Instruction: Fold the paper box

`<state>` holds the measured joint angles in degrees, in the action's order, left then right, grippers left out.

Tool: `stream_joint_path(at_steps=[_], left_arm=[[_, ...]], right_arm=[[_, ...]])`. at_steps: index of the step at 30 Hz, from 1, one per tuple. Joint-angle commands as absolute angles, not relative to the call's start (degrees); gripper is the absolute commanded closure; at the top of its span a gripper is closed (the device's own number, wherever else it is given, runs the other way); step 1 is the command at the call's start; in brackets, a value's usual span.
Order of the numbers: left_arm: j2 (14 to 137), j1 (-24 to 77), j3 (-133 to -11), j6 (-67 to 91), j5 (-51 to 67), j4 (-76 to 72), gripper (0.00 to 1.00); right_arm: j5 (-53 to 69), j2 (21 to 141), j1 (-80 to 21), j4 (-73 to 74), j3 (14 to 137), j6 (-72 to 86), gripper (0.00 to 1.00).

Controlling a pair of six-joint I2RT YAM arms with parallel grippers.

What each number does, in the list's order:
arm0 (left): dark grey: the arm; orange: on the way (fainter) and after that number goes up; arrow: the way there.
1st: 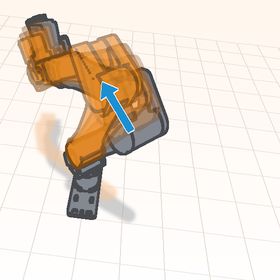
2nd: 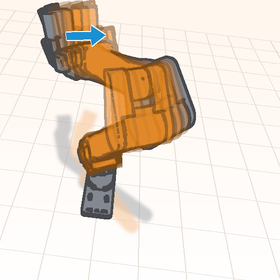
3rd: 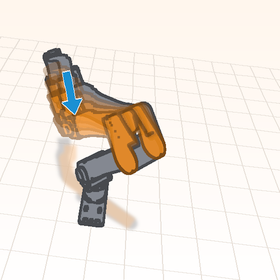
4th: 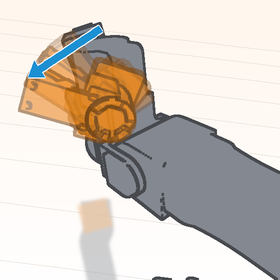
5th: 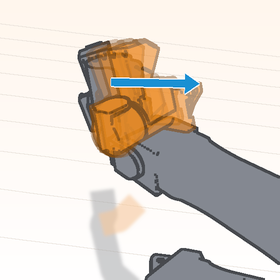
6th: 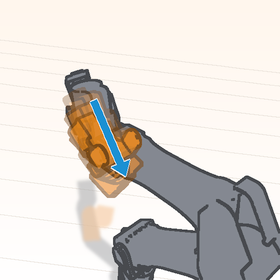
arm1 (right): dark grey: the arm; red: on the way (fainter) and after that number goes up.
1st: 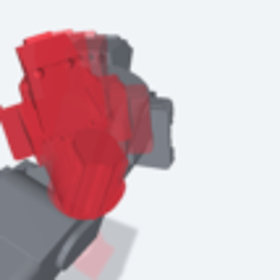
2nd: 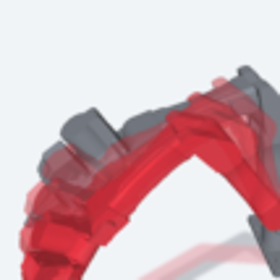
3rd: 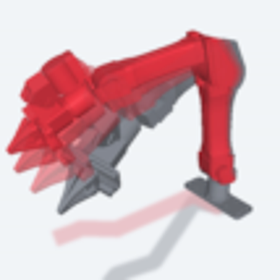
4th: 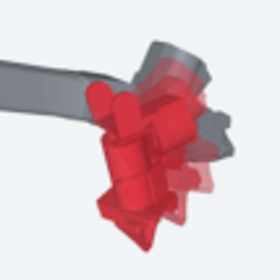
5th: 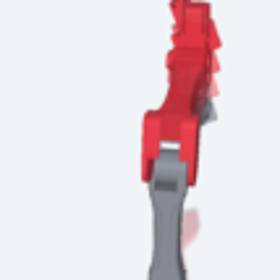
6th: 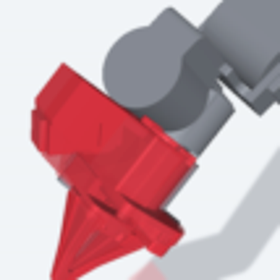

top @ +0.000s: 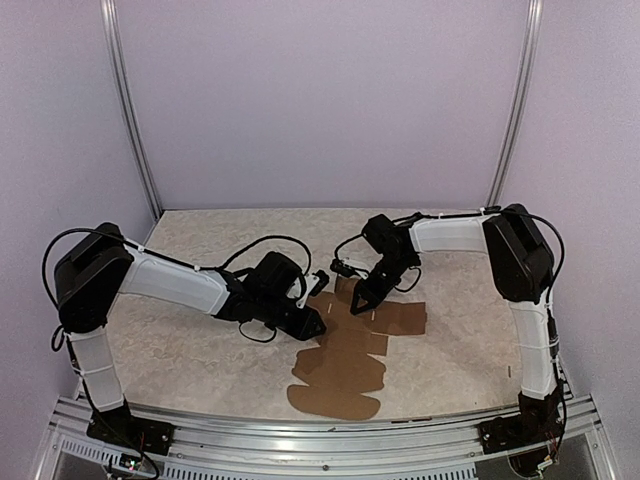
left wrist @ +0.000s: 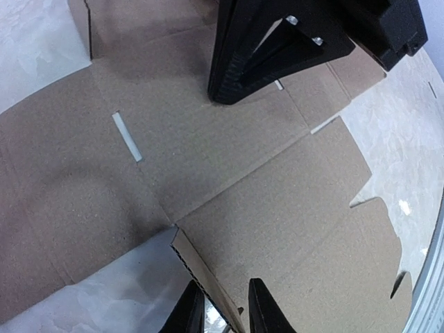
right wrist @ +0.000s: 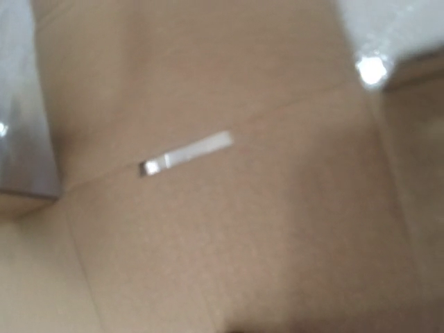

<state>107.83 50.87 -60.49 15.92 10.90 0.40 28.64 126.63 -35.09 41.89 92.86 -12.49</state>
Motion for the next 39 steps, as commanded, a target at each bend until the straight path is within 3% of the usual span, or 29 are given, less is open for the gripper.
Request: stream_joint_path(at_steps=[1, 23, 29, 35, 39], left_arm=[[106.6, 50.9, -59.5, 17.2, 17.2, -3.1, 0.77], [99.5, 51.8, -49.2, 14.9, 20.0, -8.0, 0.73], [100.4, 51.6, -49.9, 11.8, 16.0, -5.8, 0.86], [99.0, 51.5, -47.1, 10.8, 14.0, -4.1, 0.89], [98.3, 51.3, -44.9, 10.4, 12.9, -5.6, 0.88]], right_arm=[[25.0, 129.1, -36.0, 42.3, 92.7, -12.2, 1.00], [21.3, 126.9, -37.0, 37.2, 82.7, -14.6, 1.00], [21.0, 126.1, -37.1, 37.2, 82.5, -15.0, 1.00], [21.3, 125.5, -37.1, 37.5, 82.3, -15.6, 1.00], [22.9, 123.8, -37.1, 37.5, 82.3, -16.5, 0.89]])
